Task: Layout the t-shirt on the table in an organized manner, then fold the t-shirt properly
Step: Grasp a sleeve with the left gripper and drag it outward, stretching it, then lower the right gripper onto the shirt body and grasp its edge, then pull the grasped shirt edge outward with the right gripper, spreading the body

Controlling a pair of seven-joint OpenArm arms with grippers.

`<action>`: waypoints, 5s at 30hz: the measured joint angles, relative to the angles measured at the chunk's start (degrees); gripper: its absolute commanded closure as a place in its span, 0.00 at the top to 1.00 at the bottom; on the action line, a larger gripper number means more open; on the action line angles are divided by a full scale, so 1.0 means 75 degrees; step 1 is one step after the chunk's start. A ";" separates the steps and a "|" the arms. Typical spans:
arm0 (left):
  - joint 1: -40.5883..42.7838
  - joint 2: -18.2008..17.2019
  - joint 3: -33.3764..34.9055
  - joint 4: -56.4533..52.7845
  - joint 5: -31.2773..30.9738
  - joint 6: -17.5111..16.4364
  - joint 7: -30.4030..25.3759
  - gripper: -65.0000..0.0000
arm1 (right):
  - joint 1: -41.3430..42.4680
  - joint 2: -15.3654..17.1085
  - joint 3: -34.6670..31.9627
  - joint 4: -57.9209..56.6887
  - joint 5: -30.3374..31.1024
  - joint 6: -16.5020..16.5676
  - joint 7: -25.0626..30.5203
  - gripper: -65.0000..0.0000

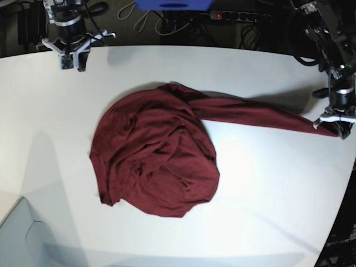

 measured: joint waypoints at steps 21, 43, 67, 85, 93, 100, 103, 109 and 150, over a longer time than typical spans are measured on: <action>-0.0755 -0.0344 -0.1405 -0.2317 0.0038 0.0052 0.0079 0.05 | 0.0003 -0.0114 0.0012 0.0000 -0.0003 0.0000 0.0000 0.01; -0.0560 -0.0294 -0.1413 -0.1093 -0.1142 0.0032 0.0463 0.54 | 0.2428 -0.0236 -0.0425 -0.0009 -0.0017 0.0003 -0.1594 0.33; -0.0204 -0.0082 -0.1609 -0.1093 -0.1480 0.0052 0.0927 0.54 | 0.6749 -0.0233 -0.1821 -0.3066 -0.0015 0.1148 -0.4188 0.75; -0.0589 -0.0079 -0.1574 -0.1180 -0.1507 0.0052 0.0953 0.54 | 0.6793 -0.0256 -0.0935 -0.4354 -0.0050 0.1177 -0.3182 0.31; -0.0603 -0.0079 -0.1574 -0.1180 -0.1501 0.0052 0.0956 0.54 | 0.6776 -0.0254 -0.0935 -0.4351 -0.0052 0.1177 -0.3235 0.00; -0.0600 0.0041 -0.1574 -0.1180 -0.1507 0.0052 0.0927 0.54 | 0.6522 -0.0256 -0.0810 -0.2815 -0.0009 0.1195 -0.3471 0.00; -0.0603 0.0085 -0.1571 -0.1180 -0.1507 0.0052 0.0976 0.54 | 0.6234 -0.0294 -0.0425 -0.1938 -0.0023 0.1207 -0.3579 0.00; -0.0819 0.0085 -0.1568 -0.1183 -0.1480 0.0055 0.0982 0.54 | 0.6105 -0.0291 0.0006 -0.1606 0.0003 0.1207 -0.3937 0.00; -0.0064 0.0236 0.0297 -0.0029 -0.1515 0.0029 0.0947 0.54 | 0.4715 -0.0507 -0.0032 0.0009 -0.0023 0.1207 -0.4115 0.00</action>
